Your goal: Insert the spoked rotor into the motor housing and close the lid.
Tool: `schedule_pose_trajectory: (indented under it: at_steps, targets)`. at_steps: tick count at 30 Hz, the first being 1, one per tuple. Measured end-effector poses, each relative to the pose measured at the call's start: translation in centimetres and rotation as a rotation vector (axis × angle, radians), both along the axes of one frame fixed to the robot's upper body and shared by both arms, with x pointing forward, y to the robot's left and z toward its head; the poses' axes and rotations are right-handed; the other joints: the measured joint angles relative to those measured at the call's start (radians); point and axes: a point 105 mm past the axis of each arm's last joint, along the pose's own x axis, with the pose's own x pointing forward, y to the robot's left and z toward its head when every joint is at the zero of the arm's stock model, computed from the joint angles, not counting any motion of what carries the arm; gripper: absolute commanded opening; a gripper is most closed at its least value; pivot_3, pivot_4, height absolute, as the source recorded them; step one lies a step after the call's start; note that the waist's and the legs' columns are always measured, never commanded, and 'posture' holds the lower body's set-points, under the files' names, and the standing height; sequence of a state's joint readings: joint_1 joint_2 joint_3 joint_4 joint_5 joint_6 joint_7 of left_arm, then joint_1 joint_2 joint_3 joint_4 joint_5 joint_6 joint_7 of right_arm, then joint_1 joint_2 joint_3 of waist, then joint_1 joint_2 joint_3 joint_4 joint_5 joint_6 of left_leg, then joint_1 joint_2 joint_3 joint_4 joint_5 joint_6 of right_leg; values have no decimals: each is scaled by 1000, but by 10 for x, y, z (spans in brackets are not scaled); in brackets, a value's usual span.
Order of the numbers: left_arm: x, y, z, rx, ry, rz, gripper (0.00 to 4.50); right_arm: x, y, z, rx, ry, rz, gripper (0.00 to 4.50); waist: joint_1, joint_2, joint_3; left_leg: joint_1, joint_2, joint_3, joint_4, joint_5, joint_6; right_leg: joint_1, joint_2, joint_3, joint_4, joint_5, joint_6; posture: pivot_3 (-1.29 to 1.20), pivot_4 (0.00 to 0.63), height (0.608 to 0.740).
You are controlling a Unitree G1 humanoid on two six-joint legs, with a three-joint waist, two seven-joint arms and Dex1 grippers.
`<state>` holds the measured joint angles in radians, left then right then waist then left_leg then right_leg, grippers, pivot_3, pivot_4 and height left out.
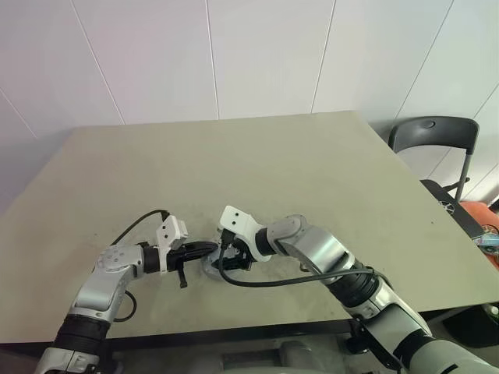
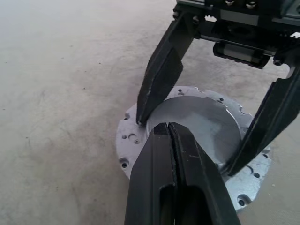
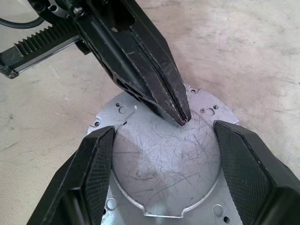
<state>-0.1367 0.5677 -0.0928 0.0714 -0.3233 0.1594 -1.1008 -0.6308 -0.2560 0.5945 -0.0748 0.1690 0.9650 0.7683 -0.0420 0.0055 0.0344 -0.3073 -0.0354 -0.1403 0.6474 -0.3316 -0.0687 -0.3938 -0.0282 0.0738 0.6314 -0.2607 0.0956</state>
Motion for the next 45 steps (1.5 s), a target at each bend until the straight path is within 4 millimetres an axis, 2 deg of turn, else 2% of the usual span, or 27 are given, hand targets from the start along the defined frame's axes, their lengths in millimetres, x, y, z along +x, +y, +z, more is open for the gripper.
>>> schedule_pose_trajectory:
  at_steps: [4, 18, 20, 22, 23, 27, 34, 39, 45]
  targets:
    - [4, 1, -2, 41, -11, 1, 60, 0, 0, -1, 0, -2, 2, 2995, 0, 0, 0, 4, 0, 0, 0, 0, 0, 4, 0, 0, -1, -1, 0, 0, 0, 740]
    - [4, 4, -4, 80, -27, 16, 60, 0, 0, -2, -1, -1, 4, 2995, 0, 4, -2, 5, 0, 0, 0, 0, 0, 3, 0, 0, -1, -1, 1, 0, 0, 740]
    - [4, 3, -4, 75, -28, 20, 0, 0, 0, -1, 2, 2, 2, 3745, 0, 4, -2, 5, 0, 0, 0, 0, 0, 3, 0, 0, -1, -1, 1, 0, 0, 740]
    - [4, 3, -4, 69, -29, 21, 0, 1, 0, 0, 14, 13, -4, 4331, 0, 4, -2, 4, 0, 0, 0, 0, 0, 3, 0, 0, -1, -1, 1, 0, 0, 740]
    - [4, 2, -4, 64, -29, 23, 0, 2, 0, 0, 23, 27, -12, 4461, 0, 4, -2, 4, 0, 0, 0, 0, 0, 3, 0, 0, -1, -1, 1, 0, 0, 740]
    - [4, 0, -4, 46, -28, 23, 0, 1, -2, 4, 64, 114, -33, 4461, 1, 4, -2, 4, 0, -1, 0, 0, 0, 3, 0, 0, -2, -1, 1, 0, 0, 740]
    - [7, -1, -7, 16, -48, 11, 0, 12, -12, 10, 115, 228, -119, 4461, 1, 5, -2, 3, 0, 0, 0, 0, 0, 3, -1, 0, -2, -1, 1, 0, 0, 740]
    - [8, 2, -8, -1, -49, -3, 0, 23, -30, -1, 80, 291, -219, 4461, -1, 5, -1, 2, 0, 0, -1, 0, 0, 3, 0, 0, -2, -1, 1, 0, 0, 740]
    - [7, 3, -8, -5, -48, -12, 0, 27, -47, -4, 64, 346, -265, 4461, -2, 5, -2, 2, 0, 0, -2, 0, 0, 2, 0, 0, -2, -1, 1, 0, 0, 740]
